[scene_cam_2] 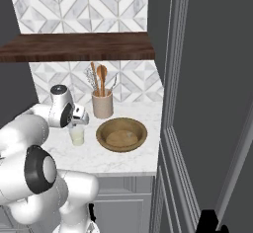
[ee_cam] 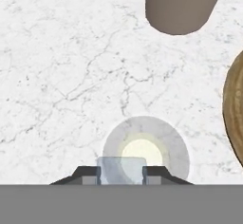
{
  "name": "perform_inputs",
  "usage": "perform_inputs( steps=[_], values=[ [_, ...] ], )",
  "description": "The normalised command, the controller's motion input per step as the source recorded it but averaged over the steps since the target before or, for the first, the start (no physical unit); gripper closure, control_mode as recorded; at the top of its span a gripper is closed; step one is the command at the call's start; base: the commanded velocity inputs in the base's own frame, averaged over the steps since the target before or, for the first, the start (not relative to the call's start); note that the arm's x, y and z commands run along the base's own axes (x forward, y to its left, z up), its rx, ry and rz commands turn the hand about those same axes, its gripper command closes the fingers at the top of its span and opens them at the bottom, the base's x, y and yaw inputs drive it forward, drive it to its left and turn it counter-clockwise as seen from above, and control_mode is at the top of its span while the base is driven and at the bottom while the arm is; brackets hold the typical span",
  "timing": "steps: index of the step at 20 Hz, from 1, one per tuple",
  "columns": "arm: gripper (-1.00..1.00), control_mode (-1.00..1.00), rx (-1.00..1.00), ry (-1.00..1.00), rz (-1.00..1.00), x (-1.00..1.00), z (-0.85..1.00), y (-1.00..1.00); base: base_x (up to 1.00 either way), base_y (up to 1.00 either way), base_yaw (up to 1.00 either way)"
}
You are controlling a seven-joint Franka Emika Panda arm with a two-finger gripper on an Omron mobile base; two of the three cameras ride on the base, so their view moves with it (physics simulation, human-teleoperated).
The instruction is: Grab a lemon wedge from the fridge and one ice cube from the ice bowl, and put them in the glass of lemonade.
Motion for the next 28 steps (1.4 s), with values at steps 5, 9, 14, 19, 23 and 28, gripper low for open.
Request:
perform_inputs(
  steps=[5,9,14,19,23,28],
  values=[
    [1.00,-1.00,0.00,0.00,0.00,0.21,-0.12,0.00,0.00,0.00,0.00],
    [1.00,-1.00,-0.01,0.00,0.00,0.12,-0.20,0.00,0.00,0.00,0.00],
    [1.00,-1.00,-0.01,0.00,0.00,0.09,-0.20,0.00,0.00,0.00,0.00],
    [1.00,-1.00,0.00,0.00,0.00,0.15,-0.16,0.00,0.00,0.00,0.00],
    [1.00,-1.00,0.00,0.00,0.00,0.16,-0.17,0.00,0.00,0.00,0.00],
    [1.00,-1.00,0.00,0.00,0.00,0.11,-0.09,0.00,0.00,0.00,0.00]
  ],
)
